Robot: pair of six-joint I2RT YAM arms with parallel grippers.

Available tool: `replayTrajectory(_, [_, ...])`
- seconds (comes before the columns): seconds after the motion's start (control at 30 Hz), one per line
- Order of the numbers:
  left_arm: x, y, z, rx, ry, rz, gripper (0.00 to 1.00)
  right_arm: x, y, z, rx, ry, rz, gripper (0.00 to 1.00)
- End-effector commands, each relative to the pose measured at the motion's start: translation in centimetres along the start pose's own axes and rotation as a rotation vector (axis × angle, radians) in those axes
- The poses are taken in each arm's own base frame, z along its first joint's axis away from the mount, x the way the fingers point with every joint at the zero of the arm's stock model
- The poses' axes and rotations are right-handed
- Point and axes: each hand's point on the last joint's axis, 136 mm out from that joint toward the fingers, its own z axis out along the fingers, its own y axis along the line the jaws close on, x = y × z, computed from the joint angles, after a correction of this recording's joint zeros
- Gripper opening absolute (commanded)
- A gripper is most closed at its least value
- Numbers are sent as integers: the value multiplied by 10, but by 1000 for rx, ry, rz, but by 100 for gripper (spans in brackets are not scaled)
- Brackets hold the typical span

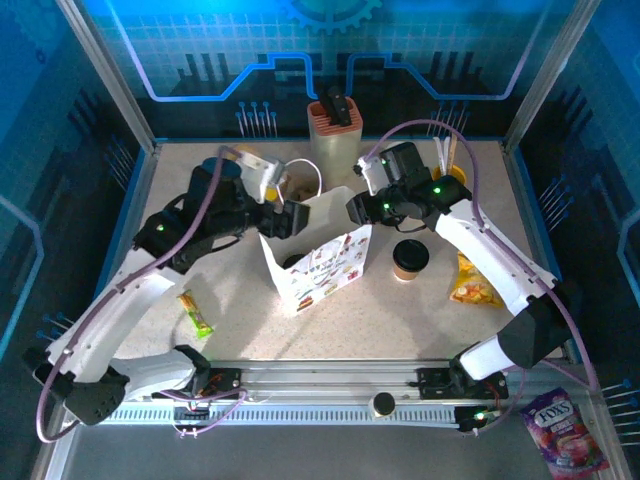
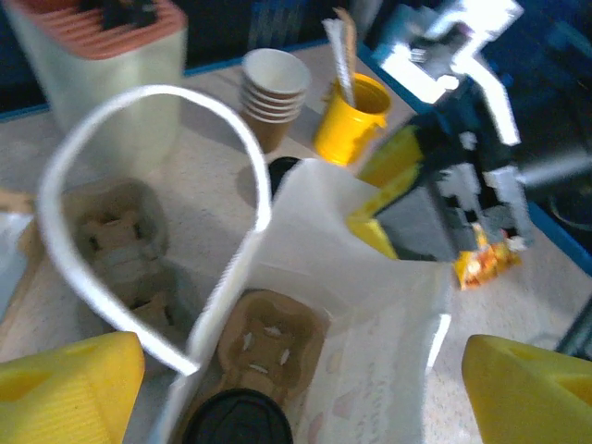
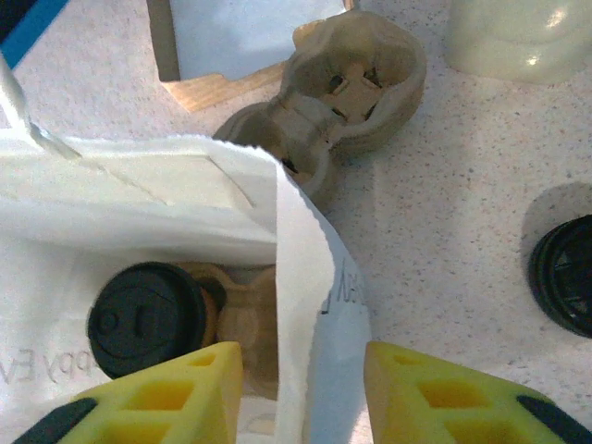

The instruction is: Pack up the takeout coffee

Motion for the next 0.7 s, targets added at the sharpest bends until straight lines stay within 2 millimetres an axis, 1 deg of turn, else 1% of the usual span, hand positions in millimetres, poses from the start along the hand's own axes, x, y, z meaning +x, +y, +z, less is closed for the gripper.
replayTrajectory(0.0, [4, 30, -18, -100, -39, -185, 89, -19, 19, -22, -64, -92, 19, 48])
replayTrajectory(0.07, [13, 40, -26, -136, -31, -243, 89, -23, 20, -28, -77, -115, 33, 54])
replayTrajectory(0.13, [24, 44, -34, -165, -6, -282, 89, -23, 18, -33, -106, -120, 66, 59])
replayTrajectory(0.2, [38, 47, -40, -189, 29, -316, 89, -18, 17, -34, -164, -98, 112, 64])
replayTrajectory(0.23, [44, 48, -44, -200, 43, -328, 89, -14, 17, -34, -199, -81, 137, 68])
replayTrajectory(0.33, [67, 50, -51, -222, 99, -377, 89, -3, 21, -36, -303, -28, 194, 74])
replayTrajectory(0.43, [86, 45, -56, -205, 149, -450, 88, 6, 30, -39, -372, 11, 217, 76])
replayTrajectory(0.53, [103, 31, -55, -145, 200, -512, 88, 11, 36, -37, -424, 29, 240, 78])
replayTrajectory(0.6, [113, 24, -56, -133, 231, -519, 88, 12, 39, -39, -457, 31, 254, 78])
replayTrajectory(0.67, [119, 23, -58, -141, 257, -519, 87, 13, 45, -41, -485, 26, 257, 78])
